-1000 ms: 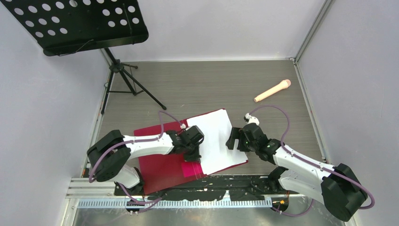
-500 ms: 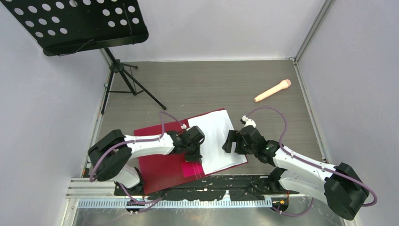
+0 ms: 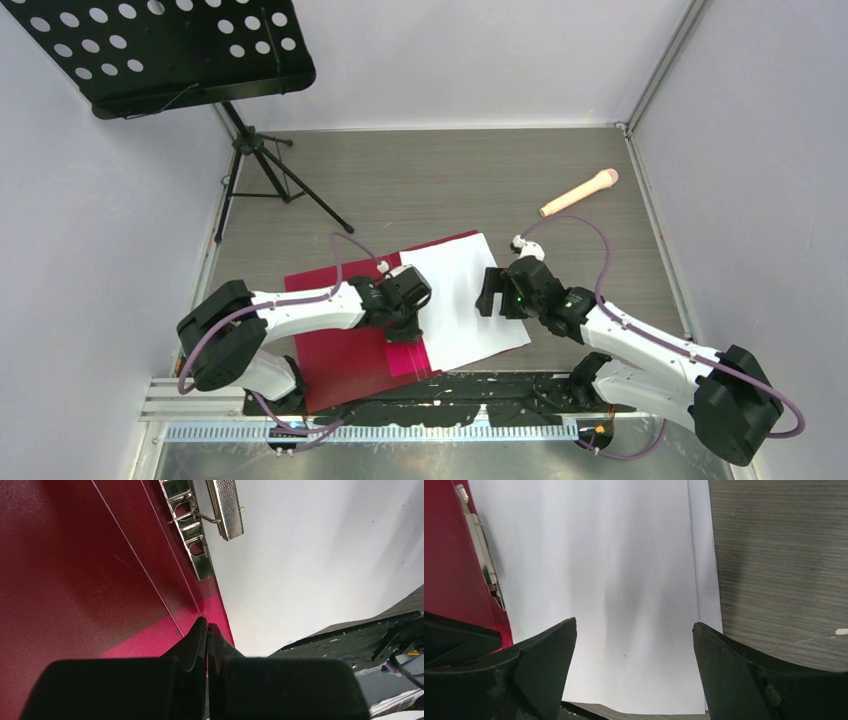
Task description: Put the files into the folder
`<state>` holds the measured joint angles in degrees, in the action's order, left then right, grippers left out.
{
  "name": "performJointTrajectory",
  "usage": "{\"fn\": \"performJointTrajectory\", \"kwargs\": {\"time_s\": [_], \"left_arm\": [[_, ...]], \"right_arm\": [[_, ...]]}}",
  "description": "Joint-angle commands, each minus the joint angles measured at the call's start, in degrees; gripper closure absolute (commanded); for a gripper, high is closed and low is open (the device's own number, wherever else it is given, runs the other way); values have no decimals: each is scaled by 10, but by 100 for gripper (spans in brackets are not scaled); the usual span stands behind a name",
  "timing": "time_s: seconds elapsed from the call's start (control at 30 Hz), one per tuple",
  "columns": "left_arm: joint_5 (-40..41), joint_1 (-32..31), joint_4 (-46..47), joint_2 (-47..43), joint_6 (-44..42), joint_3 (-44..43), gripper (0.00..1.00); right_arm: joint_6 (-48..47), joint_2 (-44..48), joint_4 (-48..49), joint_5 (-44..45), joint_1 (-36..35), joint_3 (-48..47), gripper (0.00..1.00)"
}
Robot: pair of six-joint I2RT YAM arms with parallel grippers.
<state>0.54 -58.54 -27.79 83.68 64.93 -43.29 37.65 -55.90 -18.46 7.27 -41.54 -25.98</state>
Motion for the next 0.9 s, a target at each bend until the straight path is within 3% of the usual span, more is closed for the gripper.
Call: {"fn": "performJointTrajectory", "kwargs": {"time_s": [0.0, 0.2, 0.53, 0.87], "left_arm": [[29, -3, -22, -22, -13, -24, 100], [30, 3, -22, -6, -21, -32, 100], [30, 19, -20, 15, -39, -39, 100], [20, 21, -6, 39, -43, -41, 100]], "right_arm": [[-18, 1, -5, 0, -1, -41, 7], [-67, -54, 49, -7, 45, -42, 1], [-81, -139, 194, -64, 94, -27, 5], [-78, -119, 189, -11, 95, -3, 5]]}}
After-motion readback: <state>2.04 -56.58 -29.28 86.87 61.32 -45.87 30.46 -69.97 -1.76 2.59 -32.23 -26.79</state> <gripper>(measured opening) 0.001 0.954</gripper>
